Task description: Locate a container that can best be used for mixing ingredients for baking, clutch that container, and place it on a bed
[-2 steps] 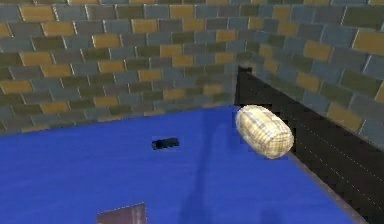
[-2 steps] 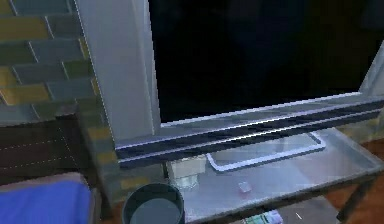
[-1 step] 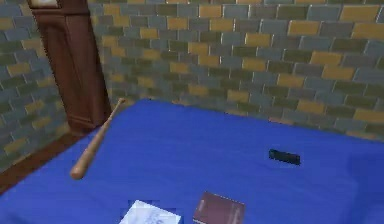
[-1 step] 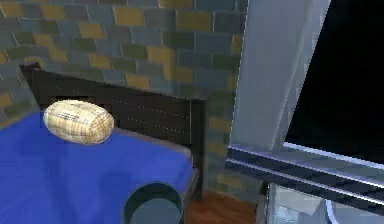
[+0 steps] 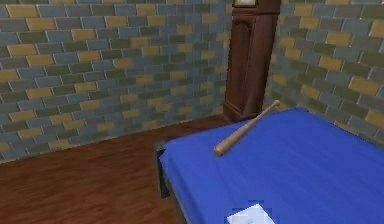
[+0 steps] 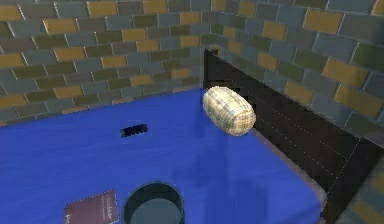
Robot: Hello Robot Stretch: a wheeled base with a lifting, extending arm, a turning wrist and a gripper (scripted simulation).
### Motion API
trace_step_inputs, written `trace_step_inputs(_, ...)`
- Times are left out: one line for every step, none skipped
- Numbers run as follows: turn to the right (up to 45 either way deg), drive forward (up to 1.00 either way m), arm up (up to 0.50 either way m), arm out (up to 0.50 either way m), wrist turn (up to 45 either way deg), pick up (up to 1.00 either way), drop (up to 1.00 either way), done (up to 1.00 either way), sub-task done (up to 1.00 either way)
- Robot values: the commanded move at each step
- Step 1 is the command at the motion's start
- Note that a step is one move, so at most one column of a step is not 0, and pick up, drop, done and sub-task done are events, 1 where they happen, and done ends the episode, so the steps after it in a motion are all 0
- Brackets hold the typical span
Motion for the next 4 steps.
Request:
trace_step_inputs(-12.0,0.00,0.00,0.00,0.0,0.00,0.00,0.00,0.00)
trace_step_inputs(0.0,0.15,0.00,0.00,0.0,0.00,0.00,0.00,0.00)
trace_step_inputs(45.0,0.00,0.00,0.00,0.0,0.00,0.00,0.00,0.00)
trace_step_inputs(45.0,0.00,0.00,0.00,0.0,0.00,0.00,0.00,0.00)
